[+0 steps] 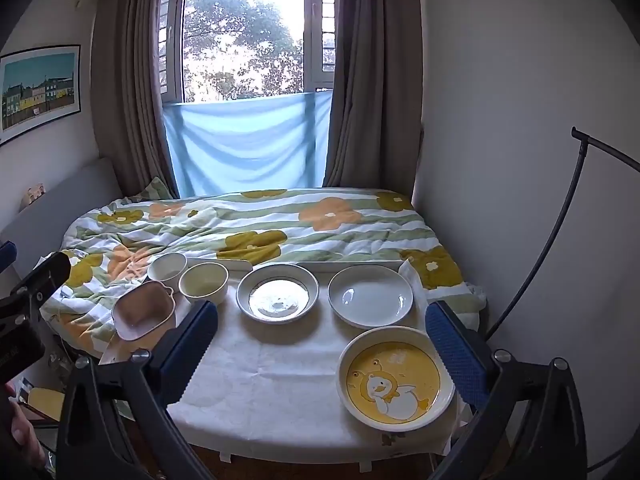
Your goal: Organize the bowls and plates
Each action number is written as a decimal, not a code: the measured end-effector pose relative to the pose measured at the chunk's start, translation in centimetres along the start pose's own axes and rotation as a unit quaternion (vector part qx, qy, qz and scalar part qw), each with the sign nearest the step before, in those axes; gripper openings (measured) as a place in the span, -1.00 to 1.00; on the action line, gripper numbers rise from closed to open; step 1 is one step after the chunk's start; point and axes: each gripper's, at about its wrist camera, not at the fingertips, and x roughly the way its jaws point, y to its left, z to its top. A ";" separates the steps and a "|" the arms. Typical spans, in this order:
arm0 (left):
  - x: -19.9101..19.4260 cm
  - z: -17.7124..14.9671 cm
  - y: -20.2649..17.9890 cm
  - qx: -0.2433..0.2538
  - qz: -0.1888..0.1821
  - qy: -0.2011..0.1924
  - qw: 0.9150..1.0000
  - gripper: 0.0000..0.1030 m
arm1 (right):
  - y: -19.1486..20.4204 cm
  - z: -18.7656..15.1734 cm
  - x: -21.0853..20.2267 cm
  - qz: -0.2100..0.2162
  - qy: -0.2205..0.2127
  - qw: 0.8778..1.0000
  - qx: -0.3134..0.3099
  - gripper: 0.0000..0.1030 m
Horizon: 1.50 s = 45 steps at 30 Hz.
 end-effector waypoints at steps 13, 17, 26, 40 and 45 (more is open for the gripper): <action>0.1 -0.1 -0.2 -0.002 -0.001 0.003 1.000 0.99 | -0.2 0.0 -0.2 -0.007 -0.002 1.000 -0.002 0.99; -0.1 -0.1 -0.2 0.000 0.001 0.001 1.000 0.99 | -0.3 0.0 -0.1 -0.006 -0.001 1.000 -0.002 1.00; -0.3 -0.3 -0.2 0.002 -0.001 -0.002 1.000 0.99 | -0.2 0.0 -0.2 -0.006 0.000 1.000 -0.001 1.00; -0.3 -0.4 -0.4 0.002 0.000 -0.003 1.000 0.99 | -0.3 0.0 -0.1 -0.005 0.000 1.000 0.000 0.99; -0.3 -0.4 -0.4 0.002 0.000 -0.003 1.000 0.99 | -0.2 -0.1 0.0 -0.004 0.001 1.000 0.000 0.99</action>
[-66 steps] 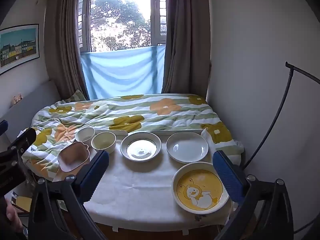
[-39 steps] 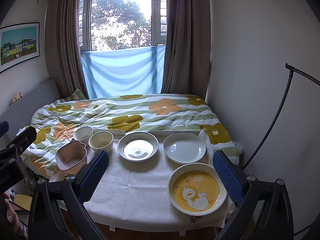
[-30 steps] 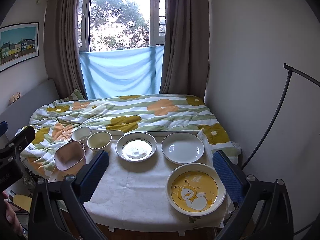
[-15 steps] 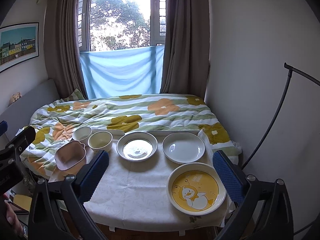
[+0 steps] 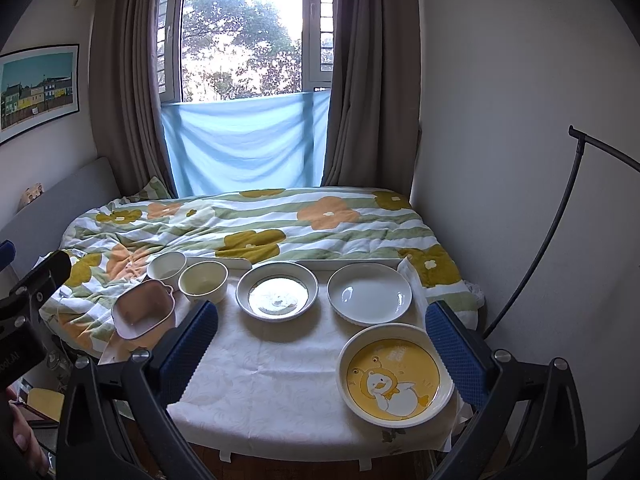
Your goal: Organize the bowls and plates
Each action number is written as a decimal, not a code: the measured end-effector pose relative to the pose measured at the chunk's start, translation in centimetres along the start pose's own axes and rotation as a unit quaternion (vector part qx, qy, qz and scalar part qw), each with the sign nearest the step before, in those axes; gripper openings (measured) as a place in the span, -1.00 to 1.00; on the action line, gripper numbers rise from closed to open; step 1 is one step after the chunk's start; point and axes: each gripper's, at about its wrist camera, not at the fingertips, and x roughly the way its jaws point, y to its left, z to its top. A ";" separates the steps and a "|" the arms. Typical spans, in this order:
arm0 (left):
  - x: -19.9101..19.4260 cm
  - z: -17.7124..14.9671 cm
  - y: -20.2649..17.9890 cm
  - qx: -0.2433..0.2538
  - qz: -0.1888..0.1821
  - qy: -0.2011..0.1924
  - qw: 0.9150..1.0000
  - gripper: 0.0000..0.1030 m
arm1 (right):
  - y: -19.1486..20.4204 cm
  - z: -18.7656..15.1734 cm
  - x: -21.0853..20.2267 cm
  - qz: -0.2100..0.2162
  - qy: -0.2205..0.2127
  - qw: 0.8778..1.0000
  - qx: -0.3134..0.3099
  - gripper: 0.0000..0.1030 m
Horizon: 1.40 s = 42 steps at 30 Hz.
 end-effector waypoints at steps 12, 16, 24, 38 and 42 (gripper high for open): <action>-0.2 -0.2 0.1 -0.001 0.002 0.000 1.000 0.99 | 0.9 -0.2 -0.7 0.001 0.000 1.000 -0.003 0.99; -0.5 -0.2 0.5 -0.002 0.004 0.000 1.000 0.99 | 0.8 -0.2 -0.6 0.001 0.000 1.000 -0.003 0.99; -0.8 -0.2 0.9 -0.004 0.010 -0.004 1.000 0.99 | 1.1 -0.3 -0.9 0.000 -0.001 1.000 -0.003 0.99; -0.8 0.1 1.3 0.005 0.000 -0.008 1.000 0.99 | 1.2 -0.2 -1.1 0.004 0.005 1.000 0.009 1.00; 0.7 0.6 0.9 0.026 -0.024 0.007 0.999 0.99 | 0.9 -0.4 -0.7 -0.018 0.019 1.000 0.018 1.00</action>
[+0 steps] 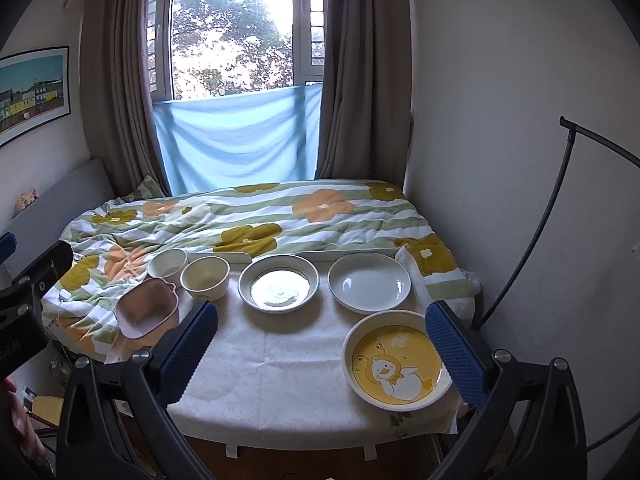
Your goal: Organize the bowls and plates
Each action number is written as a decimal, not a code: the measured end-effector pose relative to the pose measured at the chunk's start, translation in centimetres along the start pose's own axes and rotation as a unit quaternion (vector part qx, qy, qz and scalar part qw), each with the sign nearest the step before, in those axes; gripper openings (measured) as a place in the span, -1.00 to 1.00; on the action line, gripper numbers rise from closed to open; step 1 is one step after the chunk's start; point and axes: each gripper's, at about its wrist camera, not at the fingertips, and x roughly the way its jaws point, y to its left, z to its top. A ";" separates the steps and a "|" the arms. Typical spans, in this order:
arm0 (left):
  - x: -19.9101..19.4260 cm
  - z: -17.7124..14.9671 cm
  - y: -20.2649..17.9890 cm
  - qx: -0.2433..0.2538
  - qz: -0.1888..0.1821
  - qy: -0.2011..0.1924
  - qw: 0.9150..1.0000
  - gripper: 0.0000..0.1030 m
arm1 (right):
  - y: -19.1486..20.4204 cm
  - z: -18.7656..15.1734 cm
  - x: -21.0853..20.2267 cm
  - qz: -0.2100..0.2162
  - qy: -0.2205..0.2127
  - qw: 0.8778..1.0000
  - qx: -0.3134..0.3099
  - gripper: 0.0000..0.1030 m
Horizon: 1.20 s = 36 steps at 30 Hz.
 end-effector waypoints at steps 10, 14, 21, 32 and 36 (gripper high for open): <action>8.8 -1.0 -5.8 0.048 -0.139 0.072 0.986 0.99 | -6.3 -3.7 3.5 -0.051 0.068 0.995 0.058 1.00; 13.7 -2.6 -10.9 0.077 -0.204 0.126 0.968 0.99 | -10.2 -5.6 6.2 -0.045 0.104 0.990 0.089 1.00; 23.3 -6.9 -19.7 0.091 -0.303 0.236 0.919 0.99 | -16.6 -9.3 11.4 0.009 0.143 0.977 0.156 0.99; 32.6 -13.9 -26.6 0.104 -0.369 0.362 0.850 0.11 | -22.1 -14.2 19.1 0.070 0.196 0.950 0.234 0.09; 33.3 -14.7 -27.3 0.114 -0.376 0.375 0.840 -0.17 | -22.9 -14.7 20.0 0.073 0.199 0.946 0.244 -0.18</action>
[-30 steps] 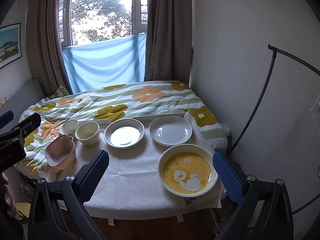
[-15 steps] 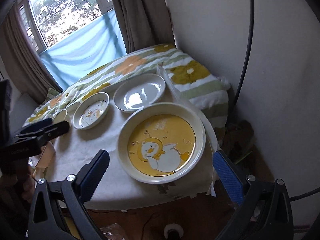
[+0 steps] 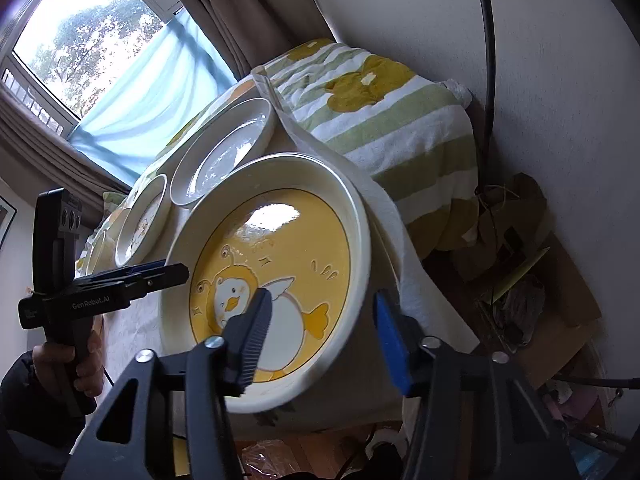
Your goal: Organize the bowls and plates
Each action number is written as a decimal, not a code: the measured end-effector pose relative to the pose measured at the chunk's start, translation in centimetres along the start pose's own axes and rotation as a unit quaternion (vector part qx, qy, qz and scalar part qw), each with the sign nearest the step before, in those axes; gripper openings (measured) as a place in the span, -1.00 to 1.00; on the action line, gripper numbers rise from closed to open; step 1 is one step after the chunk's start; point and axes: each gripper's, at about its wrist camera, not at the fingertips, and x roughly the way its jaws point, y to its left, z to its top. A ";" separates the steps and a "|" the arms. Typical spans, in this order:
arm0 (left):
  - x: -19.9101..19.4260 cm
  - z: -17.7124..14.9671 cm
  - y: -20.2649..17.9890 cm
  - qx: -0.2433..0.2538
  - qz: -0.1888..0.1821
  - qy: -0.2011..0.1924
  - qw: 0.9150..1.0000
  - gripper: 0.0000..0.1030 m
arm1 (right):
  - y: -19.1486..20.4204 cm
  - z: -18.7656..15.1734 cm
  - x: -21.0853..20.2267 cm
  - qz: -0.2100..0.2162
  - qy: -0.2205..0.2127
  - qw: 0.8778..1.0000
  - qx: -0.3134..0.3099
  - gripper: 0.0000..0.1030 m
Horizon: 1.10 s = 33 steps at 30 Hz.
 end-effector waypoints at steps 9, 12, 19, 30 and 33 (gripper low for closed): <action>1.7 0.4 -0.2 -0.003 0.001 0.012 1.000 -0.67 | -1.1 0.5 1.0 -0.010 0.000 1.000 0.005 -0.71; 2.2 0.7 -0.2 -0.002 -0.003 0.009 1.000 -0.68 | -1.3 0.7 1.2 -0.009 0.001 1.000 0.007 -0.76; 2.3 0.6 -0.8 0.011 0.008 0.005 1.000 -0.68 | -1.5 0.9 1.5 -0.014 0.002 1.000 -0.003 -0.75; -0.4 -0.4 -2.4 0.004 0.026 -0.017 1.000 -0.67 | -0.3 1.5 0.2 -0.011 -0.001 1.000 -0.027 -0.75; -1.9 -1.5 -2.2 -0.016 0.031 -0.027 0.999 -0.67 | 0.5 1.9 -0.2 -0.005 0.005 0.999 -0.041 -0.75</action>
